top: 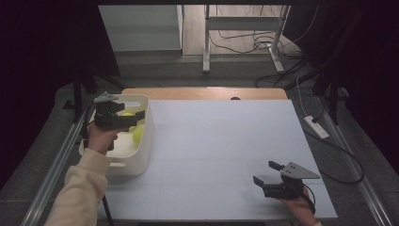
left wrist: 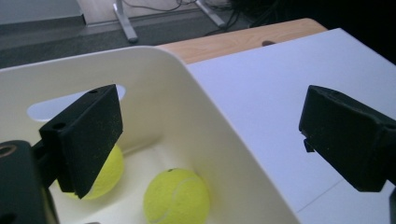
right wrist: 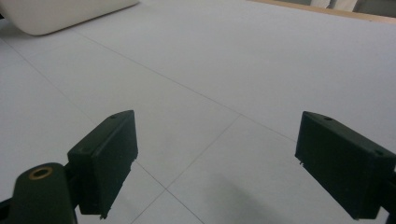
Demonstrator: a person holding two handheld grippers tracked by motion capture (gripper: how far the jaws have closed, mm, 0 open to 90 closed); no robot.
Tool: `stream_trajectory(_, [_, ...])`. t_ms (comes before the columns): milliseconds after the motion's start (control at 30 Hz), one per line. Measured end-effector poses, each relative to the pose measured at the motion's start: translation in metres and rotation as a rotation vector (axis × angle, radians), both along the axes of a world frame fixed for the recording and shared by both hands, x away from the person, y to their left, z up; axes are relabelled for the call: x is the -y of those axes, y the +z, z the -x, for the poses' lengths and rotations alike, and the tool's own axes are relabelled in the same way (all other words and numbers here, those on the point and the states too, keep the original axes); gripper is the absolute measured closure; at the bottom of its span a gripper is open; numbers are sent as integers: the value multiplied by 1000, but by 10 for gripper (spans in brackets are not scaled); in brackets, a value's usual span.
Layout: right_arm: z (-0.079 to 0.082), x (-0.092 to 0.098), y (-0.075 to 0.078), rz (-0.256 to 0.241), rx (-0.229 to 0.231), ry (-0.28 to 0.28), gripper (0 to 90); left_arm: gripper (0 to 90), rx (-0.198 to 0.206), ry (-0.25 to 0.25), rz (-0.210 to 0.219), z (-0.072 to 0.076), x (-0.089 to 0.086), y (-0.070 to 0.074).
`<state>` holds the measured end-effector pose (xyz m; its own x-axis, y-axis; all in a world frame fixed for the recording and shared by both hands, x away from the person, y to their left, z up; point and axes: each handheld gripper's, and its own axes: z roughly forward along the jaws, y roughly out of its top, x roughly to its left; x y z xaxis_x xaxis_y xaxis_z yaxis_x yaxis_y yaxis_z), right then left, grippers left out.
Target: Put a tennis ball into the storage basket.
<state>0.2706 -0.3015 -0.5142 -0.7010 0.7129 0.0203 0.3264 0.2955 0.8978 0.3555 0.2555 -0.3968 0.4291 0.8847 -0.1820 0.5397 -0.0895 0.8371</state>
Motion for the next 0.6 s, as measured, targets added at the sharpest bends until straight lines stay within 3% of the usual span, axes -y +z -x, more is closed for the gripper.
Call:
stream_trajectory(200, [-2, 0, -1, -7, -8, -1, 127, 77, 52, -38, 19, 12, 3, 10])
stream_trajectory(333, [-3, -1, -2, -9, -13, 5, 127, 77, 60, -68, 50, 18, 5, 14])
stream_trajectory(600, [-2, -1, -1, -9, -9, 5, 127, 76, 94, -114, 48, 32, 16, 20])
